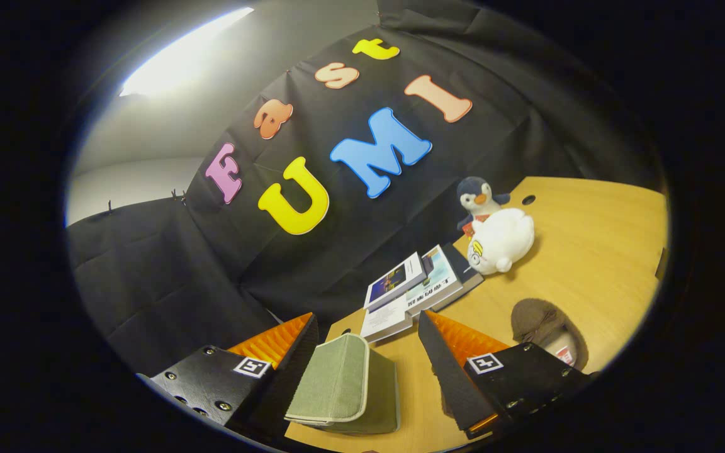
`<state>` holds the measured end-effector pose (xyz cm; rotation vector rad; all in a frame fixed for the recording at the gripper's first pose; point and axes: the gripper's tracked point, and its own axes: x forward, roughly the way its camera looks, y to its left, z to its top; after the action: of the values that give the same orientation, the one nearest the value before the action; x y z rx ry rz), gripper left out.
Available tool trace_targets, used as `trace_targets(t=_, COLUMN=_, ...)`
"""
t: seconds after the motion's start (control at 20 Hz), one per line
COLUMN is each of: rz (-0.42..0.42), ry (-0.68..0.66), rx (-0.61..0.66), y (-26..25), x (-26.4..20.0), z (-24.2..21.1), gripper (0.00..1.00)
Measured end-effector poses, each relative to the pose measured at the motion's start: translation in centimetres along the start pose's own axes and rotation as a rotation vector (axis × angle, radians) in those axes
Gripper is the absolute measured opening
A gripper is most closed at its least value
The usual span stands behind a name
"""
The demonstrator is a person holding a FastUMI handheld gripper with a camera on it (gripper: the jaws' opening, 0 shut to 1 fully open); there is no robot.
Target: Open the storage box then place both shoes into the box .Put the left shoe in first, then the right shoe, with the right side of both shoes facing outward in a uniform manner.
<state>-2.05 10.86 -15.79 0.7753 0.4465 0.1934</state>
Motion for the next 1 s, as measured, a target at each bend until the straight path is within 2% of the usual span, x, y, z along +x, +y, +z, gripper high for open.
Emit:
trace_targets(t=0.6, rz=0.101, ry=0.270, rx=0.327, y=0.7, x=2.5, z=-10.6, gripper=0.97)
trace_targets(t=1.0, rz=0.117, ry=0.376, rx=0.535, y=0.7, x=3.8, z=-15.5, gripper=0.97)
